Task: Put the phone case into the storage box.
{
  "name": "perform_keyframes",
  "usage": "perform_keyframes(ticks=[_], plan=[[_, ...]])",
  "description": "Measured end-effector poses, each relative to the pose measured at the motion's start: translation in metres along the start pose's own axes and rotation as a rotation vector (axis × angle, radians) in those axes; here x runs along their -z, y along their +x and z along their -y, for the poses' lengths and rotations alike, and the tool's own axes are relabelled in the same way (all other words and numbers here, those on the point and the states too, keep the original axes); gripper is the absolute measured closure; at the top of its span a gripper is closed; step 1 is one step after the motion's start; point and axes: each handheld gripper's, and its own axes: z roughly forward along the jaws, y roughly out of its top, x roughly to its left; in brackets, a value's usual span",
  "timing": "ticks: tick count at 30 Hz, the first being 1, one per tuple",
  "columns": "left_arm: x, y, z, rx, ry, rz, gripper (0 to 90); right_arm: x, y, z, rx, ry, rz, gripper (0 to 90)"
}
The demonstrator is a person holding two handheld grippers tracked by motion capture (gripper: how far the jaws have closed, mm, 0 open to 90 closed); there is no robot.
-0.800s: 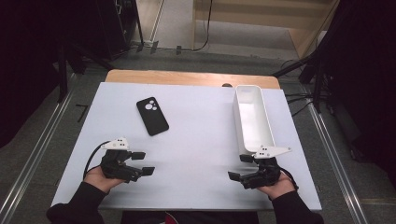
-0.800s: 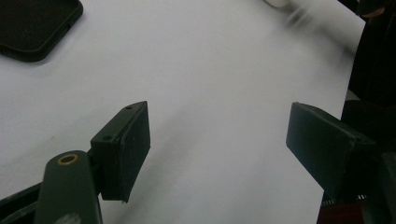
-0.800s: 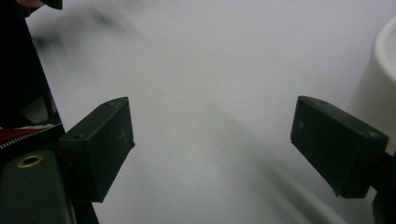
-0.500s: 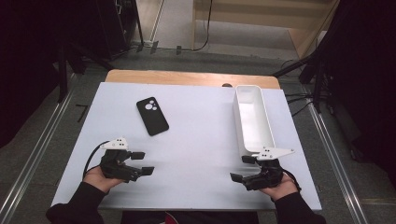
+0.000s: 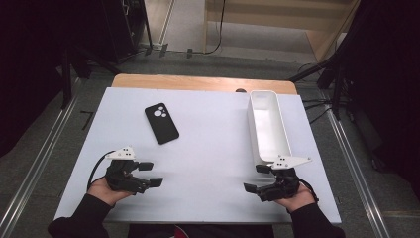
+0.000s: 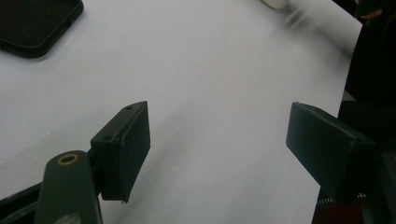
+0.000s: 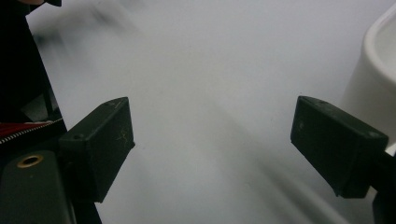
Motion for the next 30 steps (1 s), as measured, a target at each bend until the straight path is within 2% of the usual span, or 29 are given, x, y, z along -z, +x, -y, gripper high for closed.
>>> perform_keyframes(ticks=[9, 17, 20, 23, 24, 25, 30], plan=[[0.0002, -0.0002, -0.0004, 0.001, 0.006, 0.0, 21.5, 0.0015, 0.0001, 0.0006, -0.008, 0.004, 0.003, 11.7], [-0.0007, 0.0004, -0.0005, 0.006, 0.005, -0.012, 21.5, 0.0025, -0.0006, 0.0015, 0.006, -0.004, 0.007, 11.7], [0.0008, 0.0012, -0.0019, 0.018, 0.005, -0.025, 21.6, 0.0017, 0.0003, 0.0015, 0.004, 0.003, -0.001, 11.7], [0.003, 0.0029, -0.0048, 0.052, -0.003, -0.032, 21.6, 0.0013, 0.0001, 0.0015, 0.006, 0.005, 0.0, 11.7], [0.003, 0.0029, -0.0048, 0.052, -0.003, -0.032, 21.7, 0.0012, 0.0002, 0.0015, 0.003, 0.005, 0.001, 11.7], [0.0054, 0.0038, -0.0065, 0.063, -0.018, -0.043, 21.7, 0.0011, 0.0, 0.0015, 0.003, 0.005, 0.001, 11.6], [0.0089, 0.0063, -0.008, 0.071, -0.03, -0.076, 21.6, 0.0006, -0.0007, 0.0016, 0.005, 0.005, 0.004, 11.7]])
